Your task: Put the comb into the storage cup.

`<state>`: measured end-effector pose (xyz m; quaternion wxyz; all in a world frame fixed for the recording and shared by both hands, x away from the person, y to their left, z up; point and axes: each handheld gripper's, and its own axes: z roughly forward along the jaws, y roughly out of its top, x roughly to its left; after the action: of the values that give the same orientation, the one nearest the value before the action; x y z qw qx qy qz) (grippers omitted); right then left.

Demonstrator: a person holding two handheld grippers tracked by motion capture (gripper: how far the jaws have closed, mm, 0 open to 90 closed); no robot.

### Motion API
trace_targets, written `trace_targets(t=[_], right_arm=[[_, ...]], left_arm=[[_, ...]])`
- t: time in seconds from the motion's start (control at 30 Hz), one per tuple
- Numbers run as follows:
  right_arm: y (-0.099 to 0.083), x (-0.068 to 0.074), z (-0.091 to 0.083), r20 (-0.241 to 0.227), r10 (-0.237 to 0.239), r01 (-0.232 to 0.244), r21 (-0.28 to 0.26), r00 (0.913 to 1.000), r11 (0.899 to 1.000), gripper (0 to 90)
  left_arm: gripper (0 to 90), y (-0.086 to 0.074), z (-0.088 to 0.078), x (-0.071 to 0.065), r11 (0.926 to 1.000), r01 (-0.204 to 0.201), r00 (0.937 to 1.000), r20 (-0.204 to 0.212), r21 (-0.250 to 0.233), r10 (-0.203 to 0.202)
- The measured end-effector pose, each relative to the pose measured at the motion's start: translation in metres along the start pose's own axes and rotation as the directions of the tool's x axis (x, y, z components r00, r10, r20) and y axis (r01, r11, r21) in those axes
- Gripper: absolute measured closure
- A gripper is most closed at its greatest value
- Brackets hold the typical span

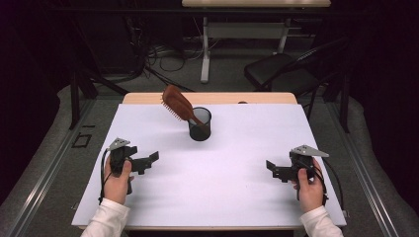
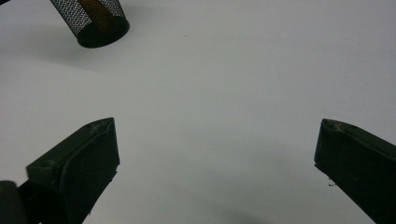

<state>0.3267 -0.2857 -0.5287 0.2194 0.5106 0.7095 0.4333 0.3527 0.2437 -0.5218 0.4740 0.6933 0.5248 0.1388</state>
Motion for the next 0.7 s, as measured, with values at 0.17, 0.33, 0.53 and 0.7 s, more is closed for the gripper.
trace_targets(t=[0.17, 0.33, 0.53, 0.7], right_arm=[[-0.0021, 0.0004, 0.0008, 0.005, -0.003, 0.003, -0.002, 1.0000, 1.000, 0.0], [-0.0033, 0.0008, 0.0009, 0.006, 0.000, 0.000, -0.006, 1.0000, 1.000, 0.0], [-0.0056, 0.0020, 0.0029, 0.003, -0.002, 0.002, 0.006, 1.0000, 1.000, 0.0], [-0.0068, 0.0025, 0.0035, 0.005, -0.008, 0.008, 0.004, 1.0000, 1.000, 0.0]], left_arm=[[0.5, -0.0022, -0.0008, 0.0029, 1.0000, 0.001, 1.0000, -0.009, -0.005, -0.001], [0.5, -0.0042, -0.0016, 0.0053, 0.9999, 0.010, 0.9999, -0.009, -0.012, -0.010], [0.5, -0.0059, -0.0029, 0.0061, 0.9998, 0.007, 0.9999, -0.013, -0.019, -0.007], [0.5, -0.0079, -0.0026, 0.0070, 0.9998, 0.003, 0.9998, -0.018, -0.020, -0.004]])
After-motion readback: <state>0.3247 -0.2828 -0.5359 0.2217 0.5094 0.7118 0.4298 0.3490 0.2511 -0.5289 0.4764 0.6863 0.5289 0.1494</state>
